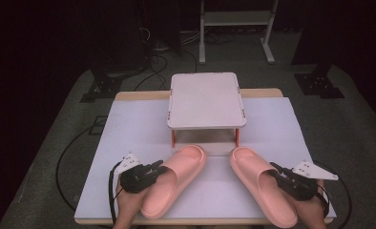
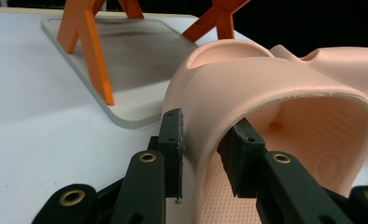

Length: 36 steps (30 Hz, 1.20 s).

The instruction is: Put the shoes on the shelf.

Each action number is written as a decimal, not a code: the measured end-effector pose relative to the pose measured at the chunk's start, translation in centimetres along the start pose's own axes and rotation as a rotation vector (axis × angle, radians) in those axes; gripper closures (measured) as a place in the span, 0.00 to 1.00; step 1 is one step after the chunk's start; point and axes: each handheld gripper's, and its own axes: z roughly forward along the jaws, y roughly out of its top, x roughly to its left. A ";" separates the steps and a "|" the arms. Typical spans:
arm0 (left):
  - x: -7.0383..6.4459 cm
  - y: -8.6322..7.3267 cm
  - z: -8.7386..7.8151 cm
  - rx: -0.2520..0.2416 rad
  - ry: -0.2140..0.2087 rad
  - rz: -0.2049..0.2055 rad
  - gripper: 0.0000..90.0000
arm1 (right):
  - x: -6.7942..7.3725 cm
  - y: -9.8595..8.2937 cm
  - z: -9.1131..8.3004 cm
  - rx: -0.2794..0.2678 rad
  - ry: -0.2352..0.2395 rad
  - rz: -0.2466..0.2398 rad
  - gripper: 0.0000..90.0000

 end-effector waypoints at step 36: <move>-2.0 4.5 -1.4 -0.042 -0.085 0.042 0.79 | 2.0 4.1 -2.1 -0.087 0.039 -0.040 0.84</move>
